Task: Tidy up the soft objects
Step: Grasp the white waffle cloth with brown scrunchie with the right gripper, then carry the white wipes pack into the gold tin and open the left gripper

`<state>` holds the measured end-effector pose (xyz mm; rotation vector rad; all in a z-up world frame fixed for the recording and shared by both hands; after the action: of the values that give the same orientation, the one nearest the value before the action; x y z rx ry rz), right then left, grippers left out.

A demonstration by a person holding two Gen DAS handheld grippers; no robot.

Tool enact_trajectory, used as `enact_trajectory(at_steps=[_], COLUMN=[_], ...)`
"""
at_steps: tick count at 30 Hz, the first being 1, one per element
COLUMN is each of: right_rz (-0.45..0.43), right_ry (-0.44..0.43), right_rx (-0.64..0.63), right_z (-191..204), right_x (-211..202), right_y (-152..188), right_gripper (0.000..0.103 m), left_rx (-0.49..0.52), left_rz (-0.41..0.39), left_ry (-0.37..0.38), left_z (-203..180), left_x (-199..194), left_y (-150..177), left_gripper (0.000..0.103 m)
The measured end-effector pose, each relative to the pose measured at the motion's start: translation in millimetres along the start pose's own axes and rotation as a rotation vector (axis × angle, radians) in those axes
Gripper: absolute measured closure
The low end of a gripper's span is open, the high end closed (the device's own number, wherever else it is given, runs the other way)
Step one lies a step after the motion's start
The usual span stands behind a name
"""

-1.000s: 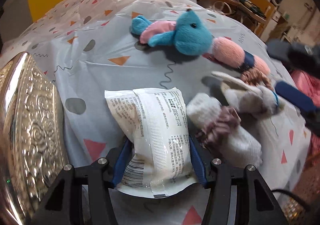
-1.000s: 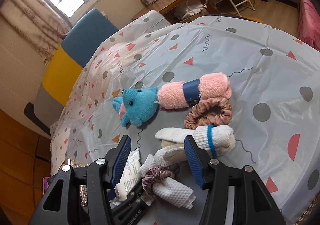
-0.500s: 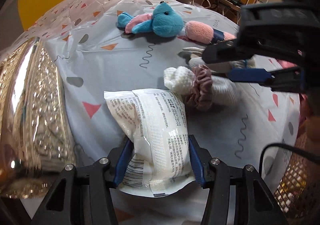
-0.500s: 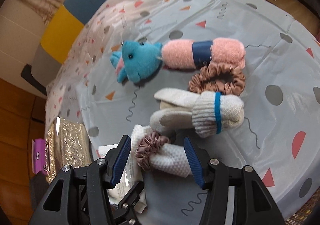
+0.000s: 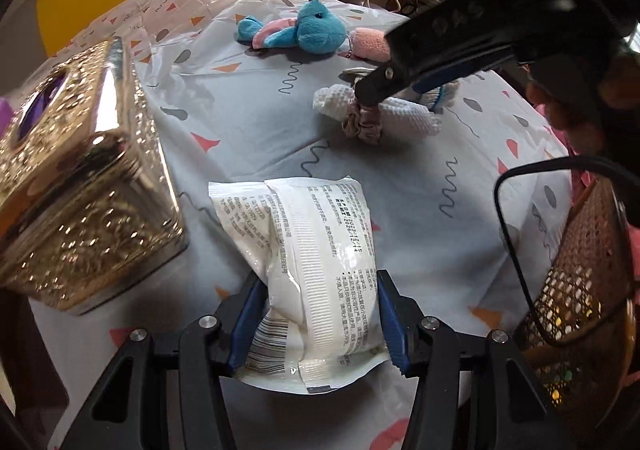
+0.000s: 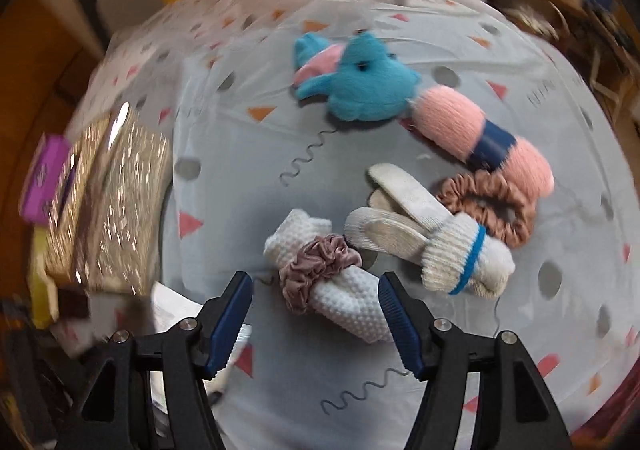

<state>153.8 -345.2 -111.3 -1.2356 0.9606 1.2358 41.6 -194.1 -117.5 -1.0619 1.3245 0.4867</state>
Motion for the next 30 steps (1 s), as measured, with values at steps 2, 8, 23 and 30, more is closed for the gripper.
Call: enact_trajectory(at_steps=[2, 8, 23, 30], right_rz=[0.025, 0.104, -0.034, -0.048], right_ry=[0.058, 0.11, 0.081, 0.142], right_rx=[-0.069, -0.071, 0.144, 0.068], right_z=[6, 7, -2, 24], right_x=[5, 38, 45, 51], right_y=[-1, -10, 4, 2], right_gripper=[0.037, 0.037, 0.061, 0.061], left_rx=[0.001, 0.009, -0.089, -0.223], left_rz=[-0.003, -0.015, -0.212, -0.318], left_ry=[0.004, -0.008, 0.045, 0.03], left_z=[2, 5, 36, 89], left_x=[-5, -15, -91, -124], left_y=[6, 19, -38, -94], left_gripper=[0.048, 0.048, 0.048, 0.048])
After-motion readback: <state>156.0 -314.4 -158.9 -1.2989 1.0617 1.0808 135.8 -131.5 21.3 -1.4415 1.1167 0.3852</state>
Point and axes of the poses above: each gripper's, at about its wrist camera, not at the fingertips, and x roughly the way its jaws point, z to its left, y to its underside, the point moved 1 cm from there along x, roughly the way its jaws point, and after that the axes turned 8 degrees about z, right-handed, at the moved point
